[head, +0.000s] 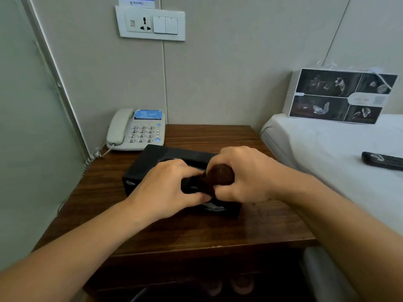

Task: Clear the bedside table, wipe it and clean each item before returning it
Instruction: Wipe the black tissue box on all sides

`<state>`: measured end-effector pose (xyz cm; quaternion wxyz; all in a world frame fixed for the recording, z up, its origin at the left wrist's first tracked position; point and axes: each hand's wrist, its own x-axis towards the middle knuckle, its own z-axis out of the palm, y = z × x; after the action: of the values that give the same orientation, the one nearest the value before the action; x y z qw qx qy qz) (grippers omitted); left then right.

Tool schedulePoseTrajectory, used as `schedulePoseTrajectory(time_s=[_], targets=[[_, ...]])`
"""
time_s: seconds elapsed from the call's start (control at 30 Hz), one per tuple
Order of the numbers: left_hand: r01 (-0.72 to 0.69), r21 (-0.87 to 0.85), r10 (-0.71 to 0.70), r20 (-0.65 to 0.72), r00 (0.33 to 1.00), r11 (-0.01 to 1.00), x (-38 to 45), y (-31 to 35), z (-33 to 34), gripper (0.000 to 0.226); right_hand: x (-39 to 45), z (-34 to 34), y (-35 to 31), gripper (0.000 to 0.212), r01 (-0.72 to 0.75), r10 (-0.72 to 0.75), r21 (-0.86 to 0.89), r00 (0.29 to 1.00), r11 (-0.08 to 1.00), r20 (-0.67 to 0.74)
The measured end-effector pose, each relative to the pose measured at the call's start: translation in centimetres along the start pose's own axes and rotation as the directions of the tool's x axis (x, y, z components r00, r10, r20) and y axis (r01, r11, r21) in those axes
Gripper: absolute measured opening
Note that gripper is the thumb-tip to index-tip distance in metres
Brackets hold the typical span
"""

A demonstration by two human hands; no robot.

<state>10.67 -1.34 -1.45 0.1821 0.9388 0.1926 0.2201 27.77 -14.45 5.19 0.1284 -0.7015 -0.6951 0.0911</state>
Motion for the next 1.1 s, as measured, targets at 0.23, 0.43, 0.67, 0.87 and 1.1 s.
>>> schedulePoseTrajectory(time_s=[0.23,0.43,0.67,0.87,1.1], targets=[[-0.009,0.021,0.01,-0.037,0.999,1.0,-0.2,-0.1,0.2,0.055,-1.4,-1.4,1.5,0.042,-0.172,0.174,-0.096,0.985,0.98,0.012],[0.0,0.022,0.0,-0.028,1.0,1.0,-0.3,-0.3,0.1,0.058,1.7,-0.6,4.4,0.024,-0.278,0.271,-0.001,0.938,0.961,-0.216],[-0.018,0.014,0.019,-0.031,0.999,1.0,-0.3,-0.4,0.3,0.055,0.6,-1.9,5.6,0.011,-0.27,0.264,-0.066,0.961,0.961,-0.083],[-0.031,0.021,0.032,-0.034,0.999,0.999,-0.7,0.0,0.3,0.059,4.8,-0.7,5.7,0.024,-0.259,0.251,-0.022,0.949,0.966,-0.19],[-0.04,0.033,0.041,-0.019,0.999,0.999,-0.9,0.1,0.1,0.061,10.8,0.8,2.1,0.021,-0.132,0.132,0.01,0.98,0.991,-0.147]])
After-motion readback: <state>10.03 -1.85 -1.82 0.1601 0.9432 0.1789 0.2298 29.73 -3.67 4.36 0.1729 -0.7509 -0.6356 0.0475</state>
